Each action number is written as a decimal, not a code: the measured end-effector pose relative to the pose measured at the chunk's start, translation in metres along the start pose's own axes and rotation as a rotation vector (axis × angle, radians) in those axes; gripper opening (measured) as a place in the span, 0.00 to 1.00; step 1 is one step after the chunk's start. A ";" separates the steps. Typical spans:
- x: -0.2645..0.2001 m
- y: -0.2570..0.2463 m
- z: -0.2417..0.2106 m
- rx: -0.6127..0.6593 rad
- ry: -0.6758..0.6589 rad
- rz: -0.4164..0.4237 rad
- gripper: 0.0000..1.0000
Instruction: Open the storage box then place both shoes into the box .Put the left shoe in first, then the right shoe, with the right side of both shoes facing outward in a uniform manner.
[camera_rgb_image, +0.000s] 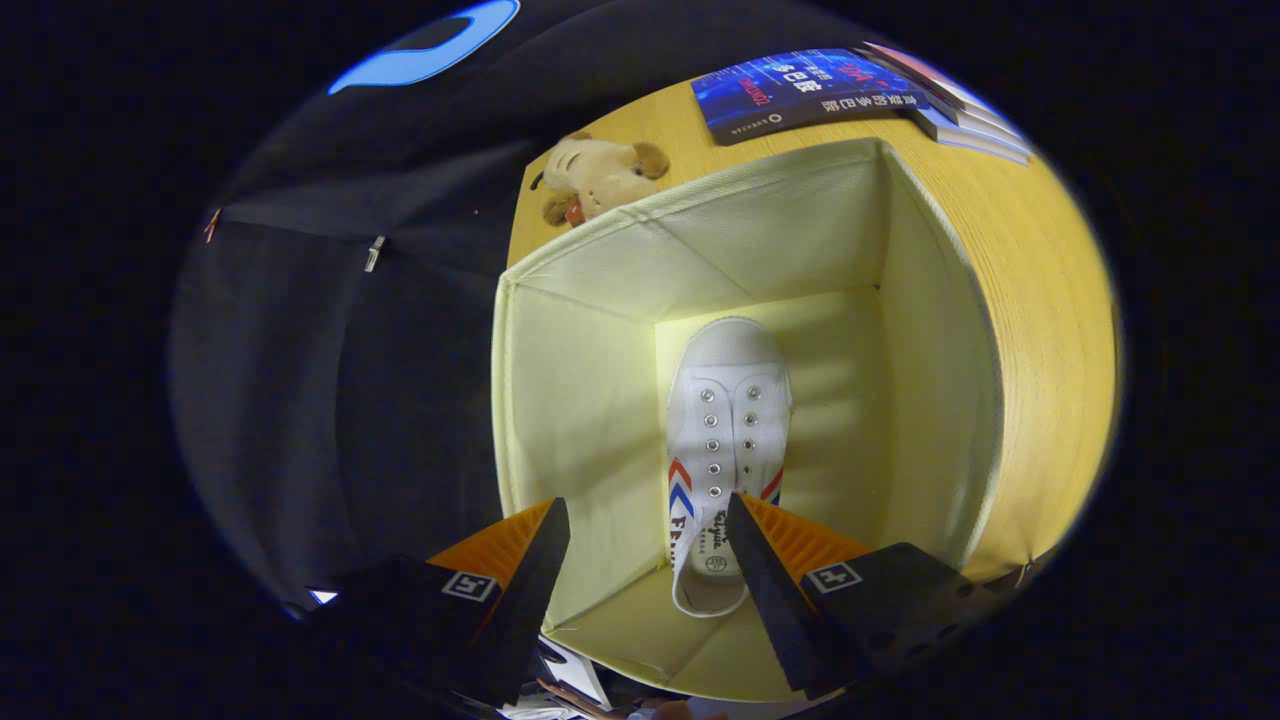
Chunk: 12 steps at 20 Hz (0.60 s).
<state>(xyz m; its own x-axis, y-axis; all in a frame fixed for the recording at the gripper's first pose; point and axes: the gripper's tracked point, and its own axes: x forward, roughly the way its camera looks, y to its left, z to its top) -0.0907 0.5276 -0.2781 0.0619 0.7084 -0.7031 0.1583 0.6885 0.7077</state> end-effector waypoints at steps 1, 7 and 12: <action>-0.007 0.002 0.000 -0.009 -0.009 0.012 0.97; -0.081 0.013 0.026 -0.043 -0.122 0.130 0.97; -0.180 -0.034 0.061 -0.102 -0.298 0.130 0.97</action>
<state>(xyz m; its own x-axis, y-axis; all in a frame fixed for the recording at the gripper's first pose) -0.0467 0.3677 -0.1798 0.3628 0.7250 -0.5854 0.0320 0.6182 0.7854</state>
